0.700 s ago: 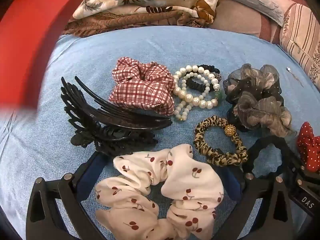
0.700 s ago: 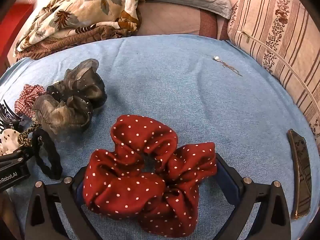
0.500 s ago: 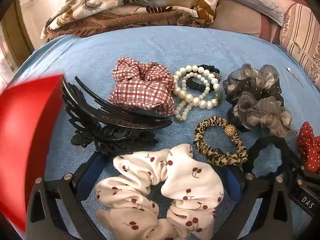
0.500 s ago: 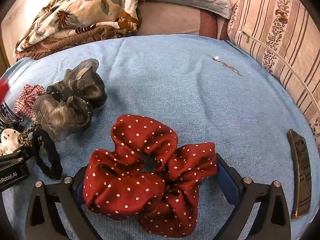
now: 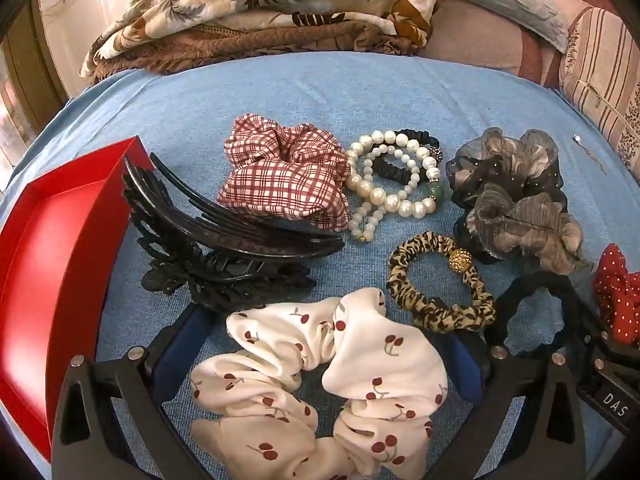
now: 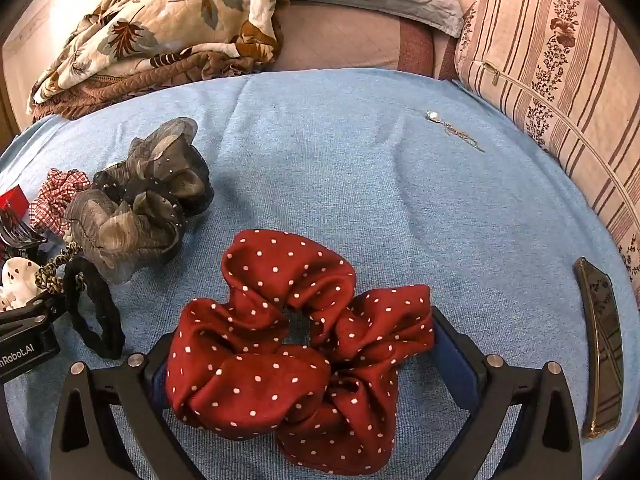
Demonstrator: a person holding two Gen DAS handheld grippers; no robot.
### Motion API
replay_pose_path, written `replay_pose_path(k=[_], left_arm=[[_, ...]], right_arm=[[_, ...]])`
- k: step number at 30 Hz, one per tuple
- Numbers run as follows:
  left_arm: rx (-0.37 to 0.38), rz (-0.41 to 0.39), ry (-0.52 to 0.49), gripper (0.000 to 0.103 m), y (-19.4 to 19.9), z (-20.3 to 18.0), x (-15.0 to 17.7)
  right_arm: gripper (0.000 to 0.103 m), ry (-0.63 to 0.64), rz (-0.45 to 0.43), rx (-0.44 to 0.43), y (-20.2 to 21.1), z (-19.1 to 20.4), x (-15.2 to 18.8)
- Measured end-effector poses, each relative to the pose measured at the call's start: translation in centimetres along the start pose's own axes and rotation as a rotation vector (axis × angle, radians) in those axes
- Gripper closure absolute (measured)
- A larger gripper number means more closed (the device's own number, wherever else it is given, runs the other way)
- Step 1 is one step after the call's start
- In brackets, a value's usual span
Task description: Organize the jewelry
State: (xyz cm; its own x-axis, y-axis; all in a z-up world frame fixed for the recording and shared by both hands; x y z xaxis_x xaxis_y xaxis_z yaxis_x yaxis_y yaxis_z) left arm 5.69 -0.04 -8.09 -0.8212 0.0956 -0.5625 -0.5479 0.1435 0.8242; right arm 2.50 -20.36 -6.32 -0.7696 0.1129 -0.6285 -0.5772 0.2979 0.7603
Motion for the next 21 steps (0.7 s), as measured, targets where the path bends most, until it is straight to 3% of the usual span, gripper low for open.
replay_pose_path(k=[14,17,21], left_arm=[[0.001,0.003,0.001,0.0,0.0,0.0,0.1],[0.014,0.037,-0.008,0.0,0.0,0.0,0.3],[0.033,0.065,-0.04,0.0,0.7,-0.2,0.8]], right_arm=[[0.0,-0.012,0.013,-0.014,0.0,0.0,0.4],[0.0,-0.049,0.053,-0.061,0.1,-0.3,0.6],[0.0,-0.037,0.05,-0.051,0.5,-0.1,1.1]])
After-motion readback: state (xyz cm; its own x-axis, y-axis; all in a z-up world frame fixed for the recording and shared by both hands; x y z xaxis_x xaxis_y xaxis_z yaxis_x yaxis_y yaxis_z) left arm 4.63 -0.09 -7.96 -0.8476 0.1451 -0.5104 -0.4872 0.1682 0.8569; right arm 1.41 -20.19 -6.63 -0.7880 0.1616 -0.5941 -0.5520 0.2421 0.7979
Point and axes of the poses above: each gripper's, at about its wrist camera, not at the fingertips, and y roughly against the way its jaws point, z to its left, x to its underside, the point moved 10 cm from there along -y, roughly the way its jaws point, and after that the axes turned 8 degrees about x, right-handed, at the moved point
